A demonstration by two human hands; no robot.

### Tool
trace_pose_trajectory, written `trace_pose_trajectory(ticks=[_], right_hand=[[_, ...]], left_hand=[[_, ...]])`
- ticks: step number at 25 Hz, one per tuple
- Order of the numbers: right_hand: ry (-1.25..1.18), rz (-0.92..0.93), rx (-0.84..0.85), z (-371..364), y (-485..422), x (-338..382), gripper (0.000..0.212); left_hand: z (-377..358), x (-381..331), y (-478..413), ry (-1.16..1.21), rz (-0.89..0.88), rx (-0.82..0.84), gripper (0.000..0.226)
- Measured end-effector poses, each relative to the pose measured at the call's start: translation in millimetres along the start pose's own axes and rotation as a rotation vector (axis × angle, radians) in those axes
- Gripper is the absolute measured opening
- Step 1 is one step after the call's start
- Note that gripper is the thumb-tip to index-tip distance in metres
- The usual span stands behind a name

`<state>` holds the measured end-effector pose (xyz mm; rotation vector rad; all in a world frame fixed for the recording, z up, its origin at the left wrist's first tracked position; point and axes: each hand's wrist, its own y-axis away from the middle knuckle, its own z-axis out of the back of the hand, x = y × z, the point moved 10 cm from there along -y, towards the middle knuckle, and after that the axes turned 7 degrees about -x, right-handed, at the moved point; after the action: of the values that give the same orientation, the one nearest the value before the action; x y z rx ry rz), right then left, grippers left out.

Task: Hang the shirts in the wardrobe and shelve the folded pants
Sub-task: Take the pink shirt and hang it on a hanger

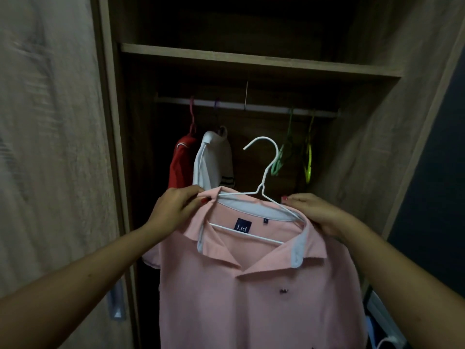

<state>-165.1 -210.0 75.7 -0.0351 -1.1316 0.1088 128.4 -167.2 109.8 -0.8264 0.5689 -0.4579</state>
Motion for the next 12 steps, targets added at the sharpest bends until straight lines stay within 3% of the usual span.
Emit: trace_pose_trajectory(ticks=[2, 4, 9, 12], right_hand=[[0.067, 0.224, 0.012, 3, 8, 21, 0.045], [0.119, 0.312, 0.114, 4, 21, 31, 0.05], [-0.097, 0.046, 0.446, 4, 55, 28, 0.055], [-0.147, 0.088, 0.341, 12, 63, 53, 0.047]], left_hand=[[6, 9, -4, 0.023, 0.039, -0.03, 0.032], [7, 13, -10, 0.036, 0.069, -0.03, 0.033], [-8, 22, -33, 0.122, 0.145, 0.044, 0.021], [-27, 40, -42, 0.265, 0.296, 0.109, 0.011]])
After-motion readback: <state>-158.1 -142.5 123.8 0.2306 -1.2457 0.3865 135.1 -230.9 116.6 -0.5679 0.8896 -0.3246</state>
